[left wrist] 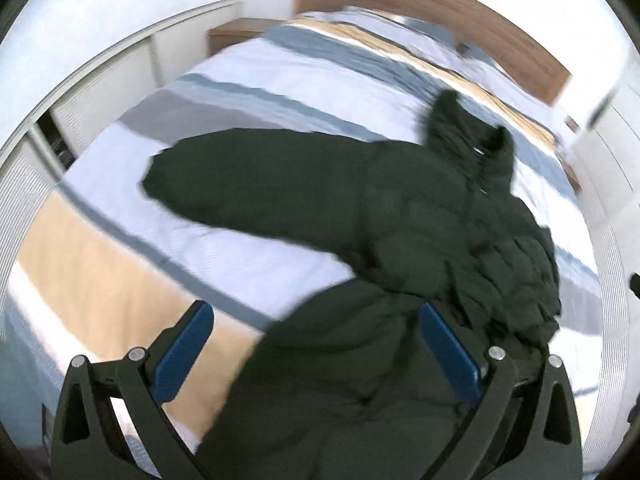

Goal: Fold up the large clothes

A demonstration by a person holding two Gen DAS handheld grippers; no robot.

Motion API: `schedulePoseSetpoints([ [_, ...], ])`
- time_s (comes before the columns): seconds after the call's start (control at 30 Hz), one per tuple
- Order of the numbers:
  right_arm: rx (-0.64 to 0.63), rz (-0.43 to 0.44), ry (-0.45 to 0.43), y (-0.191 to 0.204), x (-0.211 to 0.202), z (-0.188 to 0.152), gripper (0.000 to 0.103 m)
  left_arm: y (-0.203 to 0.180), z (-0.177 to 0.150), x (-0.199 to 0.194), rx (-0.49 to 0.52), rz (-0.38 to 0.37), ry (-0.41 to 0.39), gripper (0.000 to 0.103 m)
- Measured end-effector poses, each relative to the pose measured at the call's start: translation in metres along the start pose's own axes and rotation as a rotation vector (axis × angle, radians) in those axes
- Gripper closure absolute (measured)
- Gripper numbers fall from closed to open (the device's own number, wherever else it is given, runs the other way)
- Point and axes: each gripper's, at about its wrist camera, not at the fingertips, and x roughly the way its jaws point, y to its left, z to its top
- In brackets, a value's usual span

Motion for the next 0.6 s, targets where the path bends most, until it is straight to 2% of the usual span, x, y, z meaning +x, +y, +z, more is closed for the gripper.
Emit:
schedulePoseSetpoints([
  [0.17,-0.023,0.003,-0.005,0.020,0.000,0.004,0.030,0.052,-0.001,-0.001,-0.098,0.027,-0.004,0.000],
  [0.37,-0.042,0.009,0.041,0.040,0.021,-0.004,0.030,0.111,-0.008,0.017,-0.221,-0.057,0.005,0.000],
  [0.6,-0.039,0.010,0.104,0.060,0.057,-0.012,0.030,0.166,-0.010,0.060,-0.360,-0.100,0.051,0.000],
])
